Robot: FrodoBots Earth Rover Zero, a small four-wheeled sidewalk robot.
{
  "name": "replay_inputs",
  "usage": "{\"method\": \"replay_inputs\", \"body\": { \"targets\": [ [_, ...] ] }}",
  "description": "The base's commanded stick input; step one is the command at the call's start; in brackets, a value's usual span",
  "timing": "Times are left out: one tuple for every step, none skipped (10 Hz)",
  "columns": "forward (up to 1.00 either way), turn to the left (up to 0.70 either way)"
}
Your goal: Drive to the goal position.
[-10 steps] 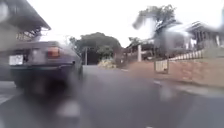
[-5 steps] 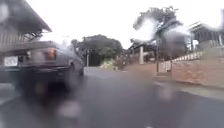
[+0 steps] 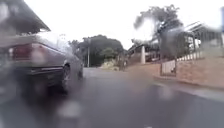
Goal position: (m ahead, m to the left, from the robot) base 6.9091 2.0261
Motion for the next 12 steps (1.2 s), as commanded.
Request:
{"method": "replay_inputs", "body": {
  "targets": [
    [0.70,0.35],
    [0.70,0.12],
    [0.70,0.00],
    [0.70,0.00],
    [0.70,0.00],
    [0.70,0.00],
    [0.70,0.00],
    [0.70,0.00],
    [0.70,0.00],
    [0.70,0.00],
    [0.70,0.00],
    [0.70,0.00]
  ]
}}
